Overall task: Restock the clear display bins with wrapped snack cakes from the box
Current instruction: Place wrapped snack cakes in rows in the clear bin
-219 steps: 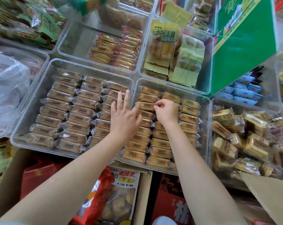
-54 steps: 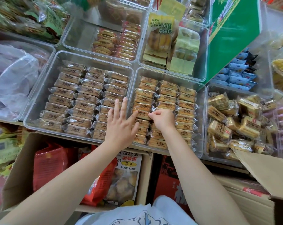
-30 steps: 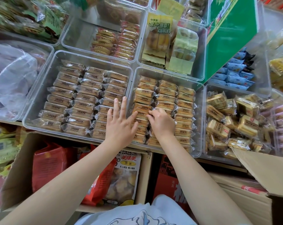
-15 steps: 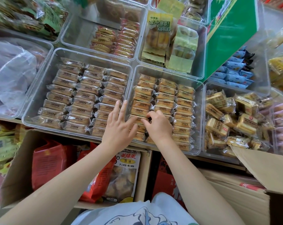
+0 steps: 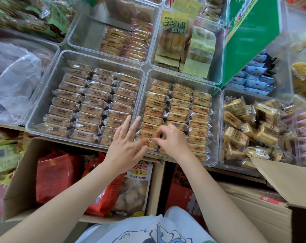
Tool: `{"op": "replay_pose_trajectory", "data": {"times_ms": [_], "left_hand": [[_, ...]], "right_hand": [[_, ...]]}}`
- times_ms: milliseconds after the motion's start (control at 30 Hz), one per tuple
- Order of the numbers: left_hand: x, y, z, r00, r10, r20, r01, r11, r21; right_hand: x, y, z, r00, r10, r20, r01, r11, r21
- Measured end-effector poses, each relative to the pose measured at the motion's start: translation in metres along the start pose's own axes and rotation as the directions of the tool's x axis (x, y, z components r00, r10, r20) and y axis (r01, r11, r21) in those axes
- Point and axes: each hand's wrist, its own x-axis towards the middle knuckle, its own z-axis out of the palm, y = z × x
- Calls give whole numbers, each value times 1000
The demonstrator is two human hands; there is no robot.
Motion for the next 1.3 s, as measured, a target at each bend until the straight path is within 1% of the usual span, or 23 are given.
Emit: {"op": "replay_pose_trajectory", "data": {"times_ms": [67,100,200,300,367,433,533,700,800,867,933,1000,1067,1167,1233,1300], "left_hand": [[-9,-2,0,999,44,5,-45,999,27],[-10,-3,-1,999,49,22,-50,998,36],[-5,-2,-7,995,33,93,-35,999,25],[1,-6,-12,986,48,157,-50,999,9],[3,-10,-13,987,49,153,-51,999,9],[4,-11,-13,992,15,124,-18,999,27],[7,-9,-14,986,-65,152,49,993,107],[24,-1,-25,973,-92,213,53,982,184],[31,0,-27,964,-78,254,21,975,221],[31,-1,-28,973,-30,228,-24,973,230],[37,0,-28,980,35,196,-76,976,206],[51,5,-25,966,55,252,-94,985,145],[68,18,-18,961,61,269,-90,991,95],[94,37,1,978,22,206,-27,999,23],[111,43,15,985,-45,165,39,998,40],[122,43,25,982,-132,134,128,991,39]], "right_hand": [[-6,2,3,996,12,85,-9,999,-38],[-7,1,4,995,17,101,-8,997,-80],[-3,-9,3,994,11,109,16,968,-250],[5,-18,-3,989,20,143,38,920,-390],[8,-21,-6,990,23,142,43,895,-443],[9,-22,-5,991,21,134,43,890,-454],[6,-21,-2,992,1,129,58,890,-452],[11,-18,-1,991,19,133,43,894,-447],[13,-18,-2,992,12,123,40,908,-416],[9,-11,-1,998,-34,49,48,943,-329],[2,5,0,989,-83,-119,56,975,-214],[-5,26,-1,944,-87,-317,35,986,-166],[-6,44,-2,899,-81,-430,-2,982,-188],[6,55,-2,879,-104,-465,-27,964,-266],[18,55,-2,884,-127,-450,-17,953,-302],[31,51,-3,899,-130,-417,-2,953,-302]]}}
